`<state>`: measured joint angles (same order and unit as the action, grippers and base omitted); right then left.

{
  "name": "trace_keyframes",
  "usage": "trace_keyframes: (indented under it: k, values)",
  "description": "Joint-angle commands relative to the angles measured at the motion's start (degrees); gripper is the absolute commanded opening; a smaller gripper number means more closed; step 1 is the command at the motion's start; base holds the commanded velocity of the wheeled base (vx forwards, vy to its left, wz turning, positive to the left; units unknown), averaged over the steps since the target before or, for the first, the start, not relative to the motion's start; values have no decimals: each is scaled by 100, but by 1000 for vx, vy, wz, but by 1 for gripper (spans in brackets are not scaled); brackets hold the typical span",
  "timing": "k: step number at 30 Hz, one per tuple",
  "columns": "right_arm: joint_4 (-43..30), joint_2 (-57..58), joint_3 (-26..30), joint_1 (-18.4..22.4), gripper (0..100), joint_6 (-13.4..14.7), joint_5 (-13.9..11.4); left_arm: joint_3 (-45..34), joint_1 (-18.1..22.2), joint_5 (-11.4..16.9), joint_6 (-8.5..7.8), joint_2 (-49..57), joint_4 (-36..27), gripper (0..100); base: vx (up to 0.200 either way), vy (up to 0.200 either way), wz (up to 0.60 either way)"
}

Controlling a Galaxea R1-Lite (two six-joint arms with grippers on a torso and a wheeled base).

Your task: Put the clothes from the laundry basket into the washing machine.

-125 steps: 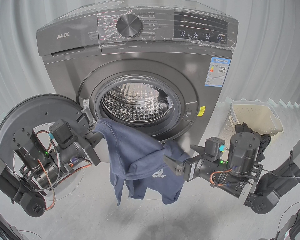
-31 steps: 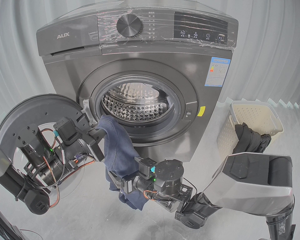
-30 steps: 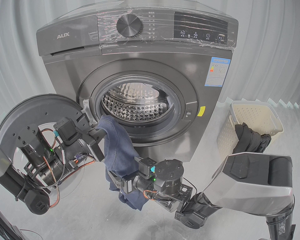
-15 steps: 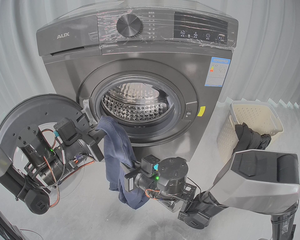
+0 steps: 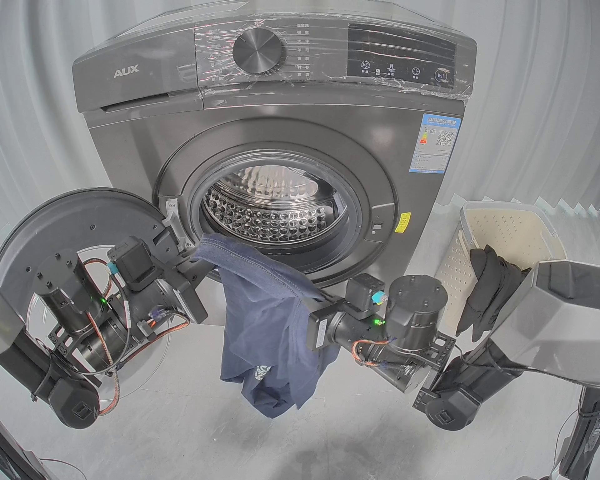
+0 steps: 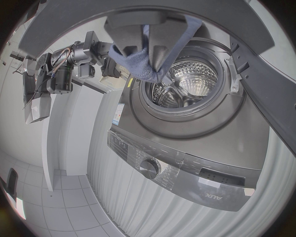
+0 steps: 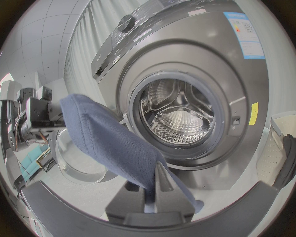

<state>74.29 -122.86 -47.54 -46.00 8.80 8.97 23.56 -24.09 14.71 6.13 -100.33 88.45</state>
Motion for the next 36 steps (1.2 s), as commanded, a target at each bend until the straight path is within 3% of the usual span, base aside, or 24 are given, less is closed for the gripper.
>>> trace_keyframes:
  k: [1, 12, 13, 29, 36]
  values:
    - [59, 148, 96, 73, 0, -1, -18, -1, -8, -4, 2, 13, 5, 0, 0, 0, 0]
    - [51, 78, 105, -24, 0, -19, -18, 25, -43, -12, 2, 57, 5, 0, 0, 0, 0]
    - [42, 69, 131, -15, 100, -19, -18, 25, -43, -4, 2, 57, 5, 0, 0, 0, 0]
    - [33, 34, 43, 91, 100, -1, 8, 25, -70, -12, 2, 57, 5, 0, 0, 0, 0]
    - [33, 130, 351, 187, 100, -10, 8, 34, -52, -12, 2, 57, 5, 0, 0, 0, 0]
